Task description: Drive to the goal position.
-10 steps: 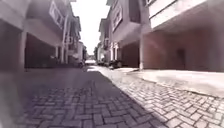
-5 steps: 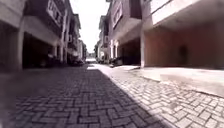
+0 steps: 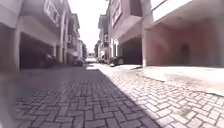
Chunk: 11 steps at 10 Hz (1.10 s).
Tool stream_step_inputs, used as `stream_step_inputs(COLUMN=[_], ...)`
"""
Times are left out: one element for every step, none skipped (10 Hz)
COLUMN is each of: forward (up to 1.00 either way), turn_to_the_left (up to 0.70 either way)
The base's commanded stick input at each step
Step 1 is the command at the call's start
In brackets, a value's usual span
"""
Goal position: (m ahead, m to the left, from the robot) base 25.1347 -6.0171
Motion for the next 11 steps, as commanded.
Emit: stream_step_inputs(forward=[0.5, 0.5, 0.5, 0.5, 0.5, 0.5, 0.5, 0.5, 0.5, 0.5, 0.5], turn_to_the_left=[0.22, 0.06, 0.21, 0.17, 0.06, 0.0, 0.0, 0.29, 0.45, 0.32, 0.19])
